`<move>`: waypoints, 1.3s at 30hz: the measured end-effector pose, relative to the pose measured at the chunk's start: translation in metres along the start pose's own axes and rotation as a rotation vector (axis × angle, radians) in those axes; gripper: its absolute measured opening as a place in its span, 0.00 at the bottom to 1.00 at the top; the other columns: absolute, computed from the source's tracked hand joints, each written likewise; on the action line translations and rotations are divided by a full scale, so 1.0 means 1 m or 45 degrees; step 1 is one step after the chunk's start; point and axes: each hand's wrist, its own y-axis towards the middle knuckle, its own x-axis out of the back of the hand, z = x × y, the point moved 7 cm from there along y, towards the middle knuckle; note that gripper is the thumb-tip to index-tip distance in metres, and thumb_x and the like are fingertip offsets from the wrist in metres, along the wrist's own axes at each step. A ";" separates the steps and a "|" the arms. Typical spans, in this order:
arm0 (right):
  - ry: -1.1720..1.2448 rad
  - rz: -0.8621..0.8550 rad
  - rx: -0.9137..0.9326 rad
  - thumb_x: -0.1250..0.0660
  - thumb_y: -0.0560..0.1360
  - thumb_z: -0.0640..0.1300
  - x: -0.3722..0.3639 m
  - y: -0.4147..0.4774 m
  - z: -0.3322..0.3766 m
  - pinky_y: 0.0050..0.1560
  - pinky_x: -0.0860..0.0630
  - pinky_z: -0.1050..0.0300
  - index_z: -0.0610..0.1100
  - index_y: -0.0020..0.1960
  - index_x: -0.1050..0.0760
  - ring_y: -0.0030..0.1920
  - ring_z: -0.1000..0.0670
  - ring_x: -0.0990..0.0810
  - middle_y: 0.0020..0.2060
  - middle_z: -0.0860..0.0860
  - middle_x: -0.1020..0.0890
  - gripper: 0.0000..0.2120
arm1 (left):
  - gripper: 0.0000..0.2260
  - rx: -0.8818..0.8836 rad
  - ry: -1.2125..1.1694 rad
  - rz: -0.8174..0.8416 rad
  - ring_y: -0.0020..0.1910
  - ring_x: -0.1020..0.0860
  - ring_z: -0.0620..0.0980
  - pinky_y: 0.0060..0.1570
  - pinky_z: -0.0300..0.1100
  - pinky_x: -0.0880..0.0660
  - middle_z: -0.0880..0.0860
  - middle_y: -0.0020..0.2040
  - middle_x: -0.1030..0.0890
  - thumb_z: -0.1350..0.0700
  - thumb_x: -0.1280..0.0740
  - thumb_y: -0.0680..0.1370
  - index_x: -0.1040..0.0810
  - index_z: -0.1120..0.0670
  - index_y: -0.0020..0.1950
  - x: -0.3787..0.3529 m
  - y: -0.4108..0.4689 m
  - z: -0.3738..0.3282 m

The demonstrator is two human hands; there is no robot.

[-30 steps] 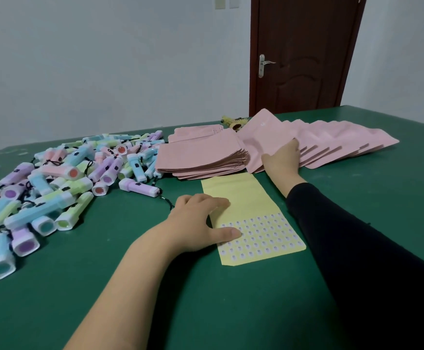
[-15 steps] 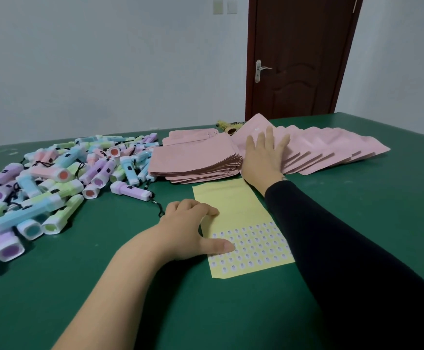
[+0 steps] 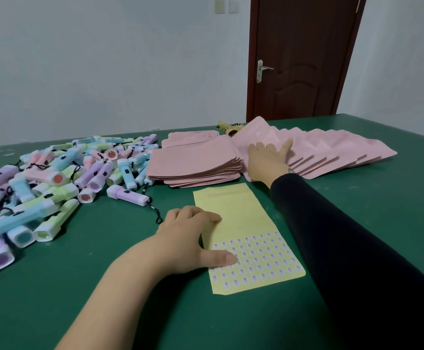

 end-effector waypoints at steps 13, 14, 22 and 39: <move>0.191 -0.043 0.066 0.41 0.79 0.52 -0.005 0.004 -0.008 0.67 0.60 0.23 0.49 0.70 0.34 0.71 0.39 0.37 0.68 0.46 0.30 0.21 | 0.39 0.001 0.018 0.006 0.74 0.50 0.46 0.72 0.50 0.45 0.43 0.74 0.42 0.31 0.32 0.69 0.42 0.37 0.76 -0.001 0.002 0.001; 0.209 -0.019 0.111 0.42 0.79 0.51 -0.006 0.004 -0.005 0.67 0.60 0.23 0.50 0.71 0.35 0.70 0.39 0.36 0.68 0.46 0.30 0.21 | 0.39 0.002 0.017 0.006 0.74 0.49 0.46 0.73 0.50 0.45 0.42 0.74 0.42 0.31 0.32 0.69 0.42 0.37 0.76 -0.001 0.002 0.001; 0.274 -0.061 0.157 0.44 0.74 0.35 -0.009 0.000 -0.002 0.68 0.61 0.24 0.47 0.75 0.43 0.73 0.41 0.38 0.71 0.46 0.33 0.30 | 0.38 0.001 0.025 0.003 0.74 0.49 0.46 0.73 0.50 0.45 0.42 0.74 0.42 0.31 0.32 0.69 0.42 0.37 0.76 -0.002 0.001 -0.001; 1.014 -0.247 -0.827 0.40 0.78 0.42 -0.014 -0.016 -0.122 0.66 0.40 0.46 0.41 0.57 0.25 0.66 0.39 0.32 0.62 0.41 0.25 0.11 | 0.38 0.007 0.058 0.026 0.75 0.50 0.47 0.74 0.50 0.47 0.43 0.76 0.44 0.30 0.35 0.69 0.44 0.37 0.76 -0.003 0.000 -0.004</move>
